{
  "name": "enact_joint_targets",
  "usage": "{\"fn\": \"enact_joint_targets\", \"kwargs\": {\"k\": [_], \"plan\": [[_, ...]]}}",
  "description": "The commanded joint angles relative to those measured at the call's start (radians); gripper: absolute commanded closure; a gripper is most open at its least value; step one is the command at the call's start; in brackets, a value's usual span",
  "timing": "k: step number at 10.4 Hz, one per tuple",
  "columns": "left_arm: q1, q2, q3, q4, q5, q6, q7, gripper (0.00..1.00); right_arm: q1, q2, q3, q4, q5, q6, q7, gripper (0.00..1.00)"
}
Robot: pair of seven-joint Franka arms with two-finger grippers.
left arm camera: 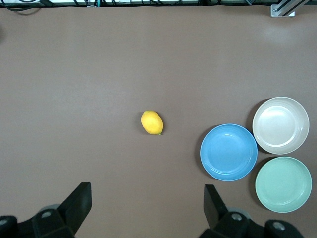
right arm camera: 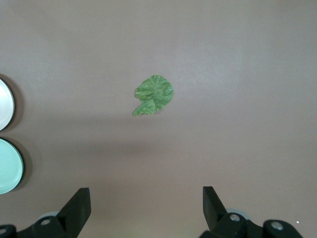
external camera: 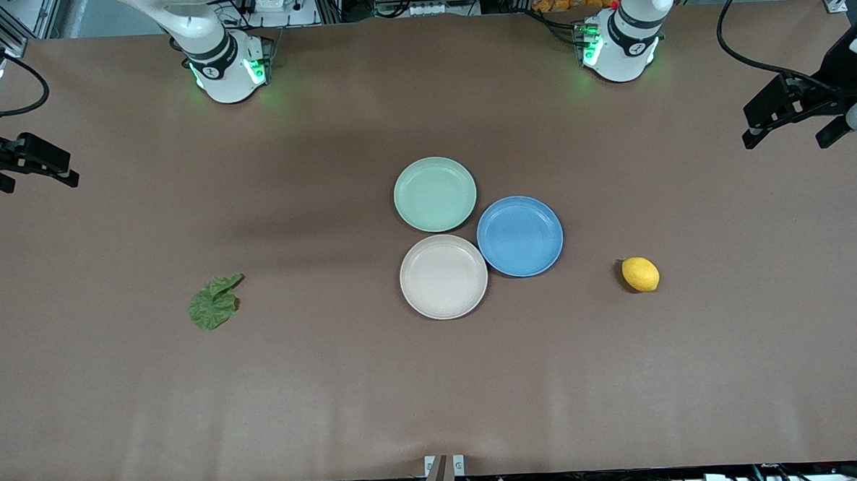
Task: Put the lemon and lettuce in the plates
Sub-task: 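Reach the left gripper down toward the yellow lemon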
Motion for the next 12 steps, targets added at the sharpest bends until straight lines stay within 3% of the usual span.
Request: {"fn": "enact_joint_targets", "kwargs": {"k": [1, 7, 12], "plan": [[0.005, -0.008, 0.000, -0.006, -0.027, -0.012, 0.022, 0.00, -0.013, -0.002, 0.012, 0.014, -0.004, -0.013, 0.007, 0.00], [-0.009, 0.081, -0.022, -0.070, 0.030, -0.001, 0.006, 0.00, -0.015, -0.006, 0.011, 0.013, -0.004, -0.020, 0.009, 0.00], [-0.011, 0.112, -0.023, -0.412, 0.032, 0.333, -0.041, 0.00, -0.015, -0.005, 0.011, 0.011, -0.002, -0.020, 0.009, 0.00]]}}
